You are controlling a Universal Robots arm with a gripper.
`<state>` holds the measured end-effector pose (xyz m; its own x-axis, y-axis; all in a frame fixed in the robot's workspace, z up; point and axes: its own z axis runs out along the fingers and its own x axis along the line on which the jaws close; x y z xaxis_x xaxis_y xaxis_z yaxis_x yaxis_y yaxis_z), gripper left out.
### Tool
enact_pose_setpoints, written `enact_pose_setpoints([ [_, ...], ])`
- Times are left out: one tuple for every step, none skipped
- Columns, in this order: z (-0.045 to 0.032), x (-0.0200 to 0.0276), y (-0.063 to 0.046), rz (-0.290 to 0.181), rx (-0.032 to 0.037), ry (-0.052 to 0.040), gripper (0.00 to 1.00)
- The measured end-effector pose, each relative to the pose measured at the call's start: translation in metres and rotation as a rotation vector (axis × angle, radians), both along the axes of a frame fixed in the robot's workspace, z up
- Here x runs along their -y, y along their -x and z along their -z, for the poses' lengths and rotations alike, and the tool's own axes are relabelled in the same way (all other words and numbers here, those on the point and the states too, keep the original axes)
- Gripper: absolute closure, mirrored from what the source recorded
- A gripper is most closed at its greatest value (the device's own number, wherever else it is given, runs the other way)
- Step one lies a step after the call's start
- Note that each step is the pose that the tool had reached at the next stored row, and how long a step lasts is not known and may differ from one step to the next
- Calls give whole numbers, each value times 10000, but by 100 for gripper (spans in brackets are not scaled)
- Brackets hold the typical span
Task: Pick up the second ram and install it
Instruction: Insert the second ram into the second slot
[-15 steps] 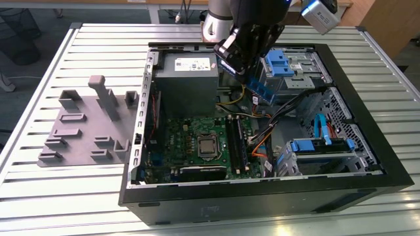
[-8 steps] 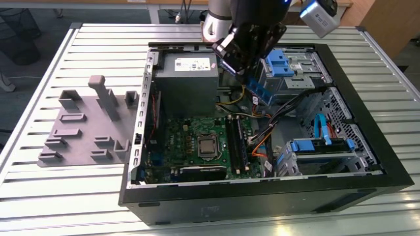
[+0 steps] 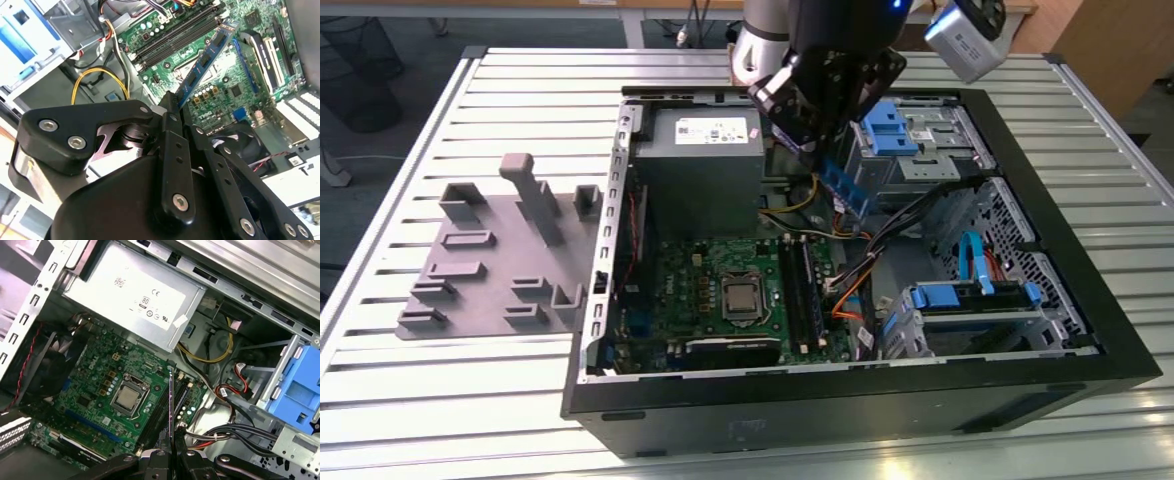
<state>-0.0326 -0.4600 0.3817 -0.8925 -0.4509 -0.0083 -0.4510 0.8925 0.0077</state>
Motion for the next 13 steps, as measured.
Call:
enact_pose_setpoints([
  [1,0,0,111,0,0,86],
  [2,0,0,227,0,1,86],
  [3,0,0,338,0,1,86],
  [4,0,0,456,0,1,86],
  [5,0,0,566,0,1,86],
  [5,0,0,673,0,1,86],
  [6,0,0,781,0,1,86],
  [7,0,0,889,0,0,86],
  [8,0,0,995,0,0,86],
  [9,0,0,1104,0,1,86],
  [9,0,0,1221,0,1,86],
  [10,0,0,1332,0,0,86],
  [11,0,0,1445,0,1,86],
])
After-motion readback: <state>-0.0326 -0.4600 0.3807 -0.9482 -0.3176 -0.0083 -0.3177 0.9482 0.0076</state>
